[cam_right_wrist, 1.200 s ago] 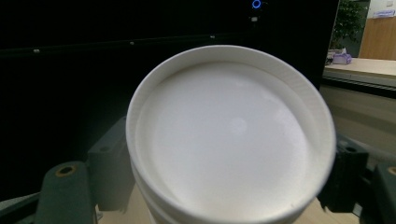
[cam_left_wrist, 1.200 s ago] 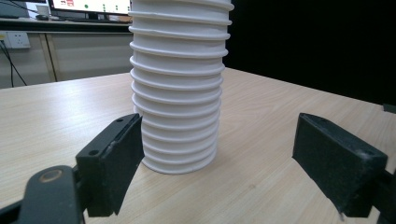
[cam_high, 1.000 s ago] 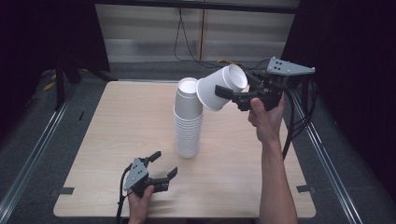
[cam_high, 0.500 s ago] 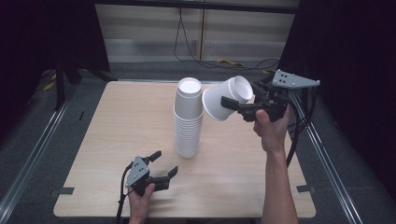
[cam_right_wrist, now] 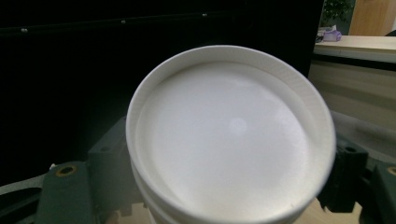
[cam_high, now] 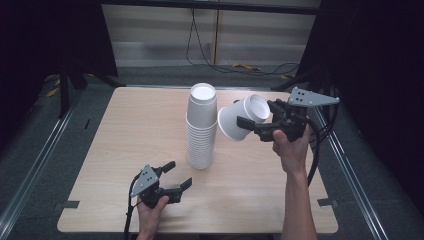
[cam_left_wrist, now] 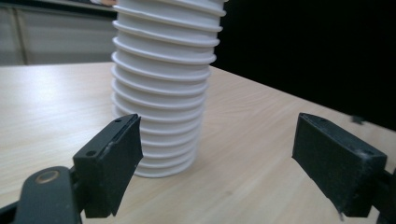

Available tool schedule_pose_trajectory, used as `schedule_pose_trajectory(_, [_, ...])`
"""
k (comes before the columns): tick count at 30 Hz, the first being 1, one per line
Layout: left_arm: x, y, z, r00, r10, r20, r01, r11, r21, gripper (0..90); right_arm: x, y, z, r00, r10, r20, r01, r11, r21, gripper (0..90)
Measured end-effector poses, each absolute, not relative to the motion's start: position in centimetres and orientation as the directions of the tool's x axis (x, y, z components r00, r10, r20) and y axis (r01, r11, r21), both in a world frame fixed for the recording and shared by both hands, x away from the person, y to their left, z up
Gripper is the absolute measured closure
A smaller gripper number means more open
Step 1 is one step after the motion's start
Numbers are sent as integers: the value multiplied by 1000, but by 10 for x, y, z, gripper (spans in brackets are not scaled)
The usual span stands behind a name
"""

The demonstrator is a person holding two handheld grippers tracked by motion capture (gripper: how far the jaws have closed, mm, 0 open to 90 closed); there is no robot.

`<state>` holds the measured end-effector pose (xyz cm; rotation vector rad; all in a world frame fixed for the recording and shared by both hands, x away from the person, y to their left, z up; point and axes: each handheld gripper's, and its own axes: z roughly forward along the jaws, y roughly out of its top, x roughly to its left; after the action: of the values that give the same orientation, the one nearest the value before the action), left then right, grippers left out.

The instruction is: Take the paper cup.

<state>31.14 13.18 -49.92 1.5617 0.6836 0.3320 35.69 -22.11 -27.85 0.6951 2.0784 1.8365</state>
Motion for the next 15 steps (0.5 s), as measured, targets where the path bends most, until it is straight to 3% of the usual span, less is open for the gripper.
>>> schedule_pose_trajectory(13, [307,126,-486,809,568,-154,209,-32,977,159,352,-206,-317,-863,484,147,213,85,973,223])
schedule_pose_trajectory(14, [309,127,-485,823,556,-115,182,-67,981,163,352,-204,-319,-867,475,151,218,89,972,223])
schedule_pose_trajectory(15, [307,125,-484,813,564,-144,203,-43,978,165,352,-202,-322,-867,473,153,224,95,970,223])
